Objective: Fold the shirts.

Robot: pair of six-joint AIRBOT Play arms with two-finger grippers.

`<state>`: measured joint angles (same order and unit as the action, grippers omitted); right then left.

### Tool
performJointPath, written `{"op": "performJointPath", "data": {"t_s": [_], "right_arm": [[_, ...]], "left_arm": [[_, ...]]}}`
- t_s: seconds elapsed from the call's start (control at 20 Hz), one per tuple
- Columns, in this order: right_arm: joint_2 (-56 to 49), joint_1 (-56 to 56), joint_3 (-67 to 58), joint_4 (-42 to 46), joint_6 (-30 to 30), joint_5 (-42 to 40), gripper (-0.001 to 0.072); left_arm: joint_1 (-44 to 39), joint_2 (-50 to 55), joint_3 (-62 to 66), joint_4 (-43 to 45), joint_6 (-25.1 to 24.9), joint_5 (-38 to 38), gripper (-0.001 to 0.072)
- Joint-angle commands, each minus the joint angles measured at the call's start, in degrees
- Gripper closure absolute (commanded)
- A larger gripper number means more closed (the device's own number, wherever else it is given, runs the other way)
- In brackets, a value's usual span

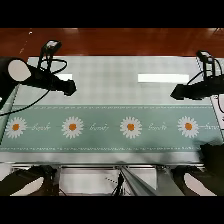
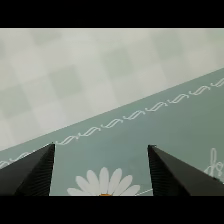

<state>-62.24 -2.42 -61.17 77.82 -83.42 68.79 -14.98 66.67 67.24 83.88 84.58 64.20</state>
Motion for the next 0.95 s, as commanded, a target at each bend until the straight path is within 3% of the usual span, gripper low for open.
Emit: {"op": "performJointPath", "data": {"t_s": [0.0,0.9], "right_arm": [[-1.64,3.65,-0.02,2.05,-0.59,-1.09,0.011],[-1.64,3.58,-0.02,2.08,-0.55,-1.14,0.011]], "left_arm": [[-0.7,1.75,0.48,6.19,4.22,1.22,0.0005],[-0.74,2.71,0.48,6.16,4.22,1.18,0.0004]]}}
